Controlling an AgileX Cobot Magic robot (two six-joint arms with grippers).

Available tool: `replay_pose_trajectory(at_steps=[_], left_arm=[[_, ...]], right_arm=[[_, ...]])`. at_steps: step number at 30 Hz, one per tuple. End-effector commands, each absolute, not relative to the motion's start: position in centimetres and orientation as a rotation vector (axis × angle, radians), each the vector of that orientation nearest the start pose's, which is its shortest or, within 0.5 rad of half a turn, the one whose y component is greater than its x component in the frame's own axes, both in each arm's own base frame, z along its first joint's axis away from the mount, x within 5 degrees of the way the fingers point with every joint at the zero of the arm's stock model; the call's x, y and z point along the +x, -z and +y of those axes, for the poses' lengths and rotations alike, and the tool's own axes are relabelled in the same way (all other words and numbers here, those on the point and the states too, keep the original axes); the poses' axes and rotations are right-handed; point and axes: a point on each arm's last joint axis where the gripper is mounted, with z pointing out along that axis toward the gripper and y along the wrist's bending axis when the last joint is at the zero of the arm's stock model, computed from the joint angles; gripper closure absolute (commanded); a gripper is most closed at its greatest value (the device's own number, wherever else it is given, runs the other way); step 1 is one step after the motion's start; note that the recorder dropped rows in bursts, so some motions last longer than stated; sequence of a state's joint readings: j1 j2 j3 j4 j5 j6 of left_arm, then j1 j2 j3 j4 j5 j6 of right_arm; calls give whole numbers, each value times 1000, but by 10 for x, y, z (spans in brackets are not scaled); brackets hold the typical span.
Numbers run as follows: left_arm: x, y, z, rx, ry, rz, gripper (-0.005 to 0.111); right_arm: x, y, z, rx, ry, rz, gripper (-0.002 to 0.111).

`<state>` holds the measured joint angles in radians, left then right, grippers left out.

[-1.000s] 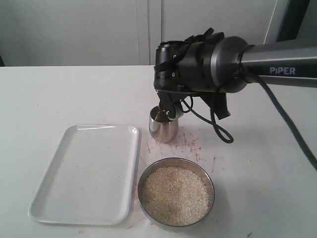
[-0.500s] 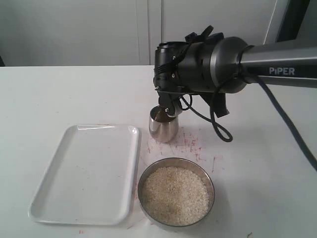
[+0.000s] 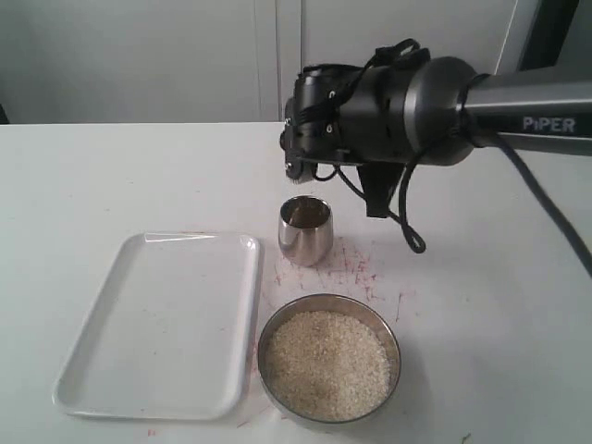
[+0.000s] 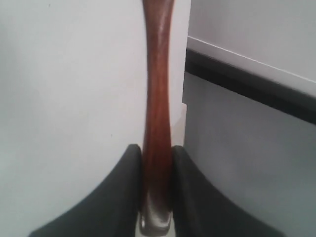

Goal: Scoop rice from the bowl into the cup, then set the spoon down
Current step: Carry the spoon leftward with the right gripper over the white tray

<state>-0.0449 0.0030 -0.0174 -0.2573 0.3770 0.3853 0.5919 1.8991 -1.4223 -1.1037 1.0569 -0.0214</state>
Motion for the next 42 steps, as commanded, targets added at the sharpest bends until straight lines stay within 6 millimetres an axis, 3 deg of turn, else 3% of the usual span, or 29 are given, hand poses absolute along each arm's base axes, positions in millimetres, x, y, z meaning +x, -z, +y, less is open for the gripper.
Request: replay_pose_trajectory(at_steps=[1, 11, 16, 19, 25, 28, 32, 39, 42], left_arm=[[52, -184, -11, 236, 23, 1824, 92], [52, -184, -11, 236, 23, 1824, 92], [52, -184, -11, 236, 23, 1824, 92], [52, -184, -11, 236, 23, 1824, 92], [52, -184, -11, 236, 23, 1824, 92], [52, -184, -11, 236, 23, 1824, 92], [52, -184, -11, 236, 23, 1824, 92], [52, -184, -11, 236, 23, 1824, 92], [52, -184, -11, 236, 23, 1824, 92]], right_arm=[[353, -281, 164, -1110, 955, 2156, 108], [302, -348, 174, -703, 114, 2254, 108], [278, -369, 178, -568, -209, 2294, 108], [258, -386, 186, -378, -577, 2335, 108], [246, -400, 204, -189, -1027, 2332, 108], [247, -404, 206, -139, -1098, 2291, 108], [252, -395, 212, -117, -1105, 2334, 108], [256, -360, 258, -183, -1106, 2378, 108], [259, -347, 268, -200, -1084, 2404, 108]])
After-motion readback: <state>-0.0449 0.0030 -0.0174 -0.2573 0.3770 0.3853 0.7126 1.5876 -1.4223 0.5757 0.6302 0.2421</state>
